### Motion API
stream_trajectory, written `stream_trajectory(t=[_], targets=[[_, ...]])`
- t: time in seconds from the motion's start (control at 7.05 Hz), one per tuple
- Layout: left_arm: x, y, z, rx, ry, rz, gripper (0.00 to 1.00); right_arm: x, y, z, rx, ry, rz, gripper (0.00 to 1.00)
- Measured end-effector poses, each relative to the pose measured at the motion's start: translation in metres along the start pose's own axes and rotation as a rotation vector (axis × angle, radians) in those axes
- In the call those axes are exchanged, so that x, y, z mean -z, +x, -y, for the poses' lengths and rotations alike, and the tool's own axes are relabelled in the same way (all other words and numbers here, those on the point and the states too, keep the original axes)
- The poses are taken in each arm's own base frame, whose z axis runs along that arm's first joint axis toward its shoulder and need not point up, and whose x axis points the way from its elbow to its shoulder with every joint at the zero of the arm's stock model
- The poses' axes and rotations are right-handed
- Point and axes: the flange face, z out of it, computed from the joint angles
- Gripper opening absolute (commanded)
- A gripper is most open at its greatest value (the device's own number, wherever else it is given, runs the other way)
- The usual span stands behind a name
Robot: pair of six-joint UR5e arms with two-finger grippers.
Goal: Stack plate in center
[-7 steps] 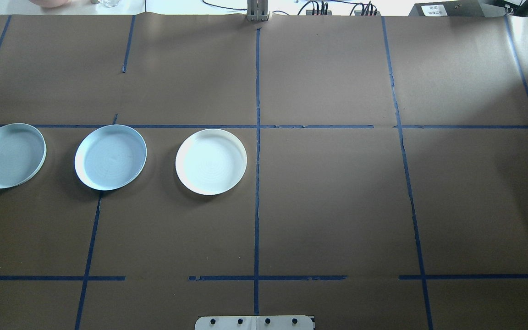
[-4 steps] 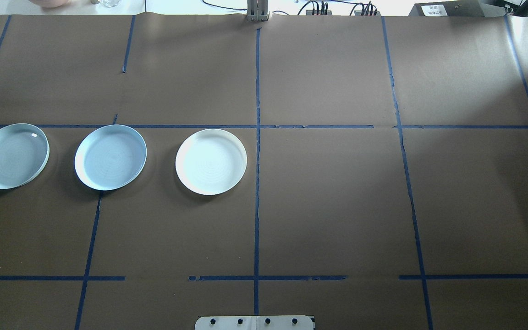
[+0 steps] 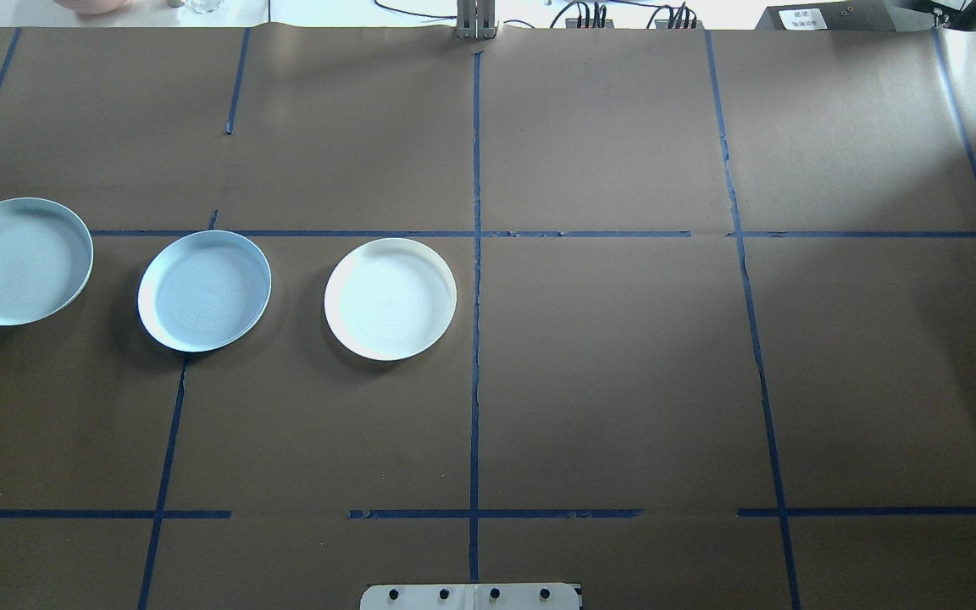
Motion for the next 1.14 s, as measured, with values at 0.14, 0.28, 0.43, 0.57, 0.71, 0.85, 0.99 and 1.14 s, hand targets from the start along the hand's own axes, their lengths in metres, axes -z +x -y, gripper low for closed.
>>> stream_trajectory(t=[0.14, 0.28, 0.43, 0.57, 0.71, 0.85, 0.99, 1.14], targets=[[0.008, 0.008, -0.001, -0.015, 0.000, -0.033, 0.00, 0.000, 0.000, 0.000, 0.000, 0.000, 0.000, 1.00], [0.013, 0.018, 0.004, -0.033, 0.002, -0.058, 0.00, 0.000, 0.000, 0.000, 0.000, 0.000, 0.000, 1.00], [0.015, 0.031, 0.014, -0.055, 0.004, -0.078, 0.00, 0.000, 0.000, 0.000, 0.000, 0.000, 0.000, 1.00], [0.014, 0.050, 0.027, -0.082, -0.001, -0.103, 0.00, 0.000, 0.000, 0.000, 0.000, 0.000, 0.000, 1.00], [0.005, 0.076, 0.039, -0.091, -0.018, -0.126, 0.00, 0.000, 0.000, 0.000, 0.000, 0.000, 0.000, 1.00], [-0.007, 0.103, 0.048, -0.073, -0.037, -0.144, 0.00, 0.000, 0.000, 0.000, -0.001, -0.001, 0.000, 1.00], [-0.014, 0.122, 0.052, -0.052, -0.047, -0.154, 0.00, 0.000, 0.000, 0.000, -0.001, -0.001, 0.000, 1.00], [-0.021, 0.141, 0.053, -0.031, -0.058, -0.161, 0.00, 0.000, 0.000, 0.000, -0.001, -0.001, 0.000, 1.00]])
